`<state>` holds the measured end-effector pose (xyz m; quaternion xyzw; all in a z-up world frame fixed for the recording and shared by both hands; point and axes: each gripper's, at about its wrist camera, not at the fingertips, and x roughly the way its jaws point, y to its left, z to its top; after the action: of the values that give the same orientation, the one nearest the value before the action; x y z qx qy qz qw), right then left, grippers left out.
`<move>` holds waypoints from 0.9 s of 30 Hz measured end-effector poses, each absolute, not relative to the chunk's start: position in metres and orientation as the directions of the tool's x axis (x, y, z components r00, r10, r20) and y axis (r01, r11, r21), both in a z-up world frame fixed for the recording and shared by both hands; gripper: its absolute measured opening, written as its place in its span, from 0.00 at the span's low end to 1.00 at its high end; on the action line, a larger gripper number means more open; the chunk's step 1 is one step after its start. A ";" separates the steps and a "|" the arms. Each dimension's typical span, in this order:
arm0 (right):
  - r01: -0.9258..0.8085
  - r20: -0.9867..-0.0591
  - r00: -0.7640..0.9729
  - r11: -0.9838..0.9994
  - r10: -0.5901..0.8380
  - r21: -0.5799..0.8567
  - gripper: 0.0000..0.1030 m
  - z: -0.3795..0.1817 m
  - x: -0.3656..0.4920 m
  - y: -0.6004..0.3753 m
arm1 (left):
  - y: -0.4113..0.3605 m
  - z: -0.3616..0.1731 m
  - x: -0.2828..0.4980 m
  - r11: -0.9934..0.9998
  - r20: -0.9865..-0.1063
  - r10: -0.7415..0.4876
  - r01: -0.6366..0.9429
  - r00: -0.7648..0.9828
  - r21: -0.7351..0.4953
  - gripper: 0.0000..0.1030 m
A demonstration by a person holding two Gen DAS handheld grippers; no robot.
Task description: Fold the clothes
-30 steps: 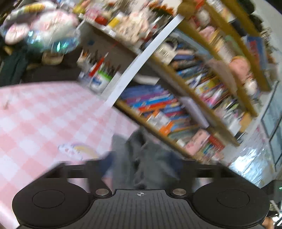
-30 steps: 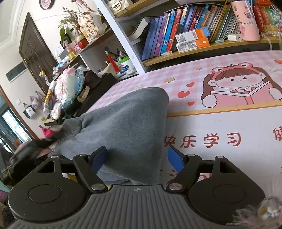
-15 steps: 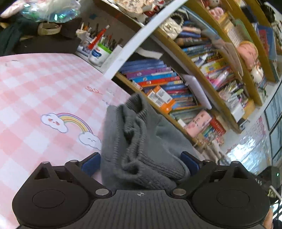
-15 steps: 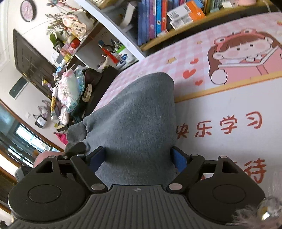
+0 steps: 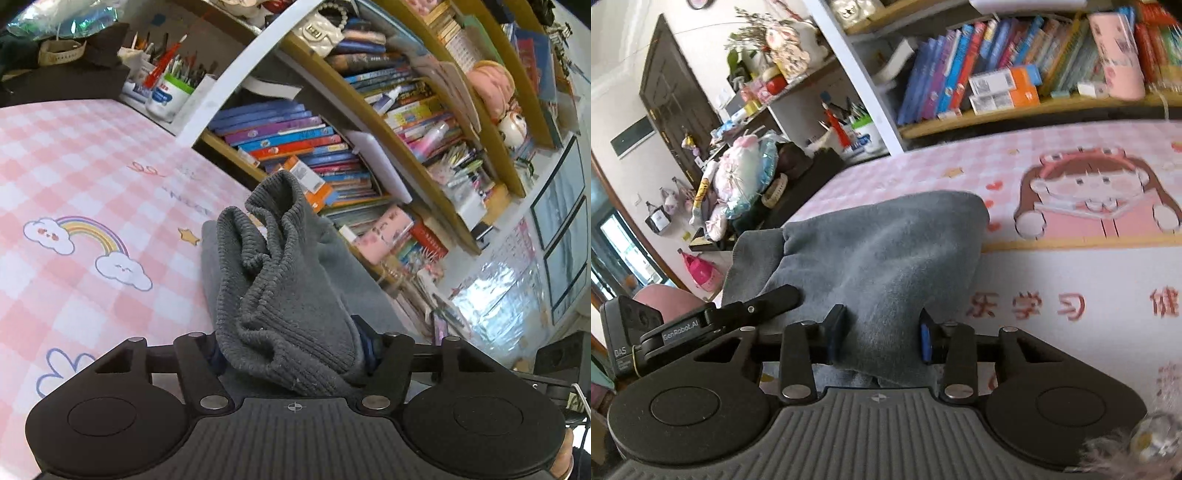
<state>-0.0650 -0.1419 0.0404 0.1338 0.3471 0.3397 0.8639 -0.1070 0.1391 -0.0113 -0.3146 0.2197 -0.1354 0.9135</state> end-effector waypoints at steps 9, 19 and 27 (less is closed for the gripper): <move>-0.371 -0.533 0.462 0.701 0.709 0.609 0.70 0.016 -0.039 -0.152 | 0.138 -0.021 -0.097 0.769 -0.359 -0.390 0.085 0.848 -0.633 0.80; -0.457 -0.486 0.485 0.684 0.727 0.568 0.34 0.031 -0.046 -0.148 | 0.127 -0.010 -0.094 0.767 -0.324 -0.418 0.139 0.849 -0.627 0.60; -0.496 -0.453 0.530 0.695 0.717 0.521 0.34 0.048 -0.036 -0.161 | 0.116 0.006 -0.069 0.754 -0.301 -0.460 0.189 0.835 -0.630 0.60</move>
<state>-0.0357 -0.1605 0.0483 0.1666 0.3322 0.3532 0.8586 -0.0691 0.1163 0.0055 -0.3022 0.2247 -0.1784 0.9090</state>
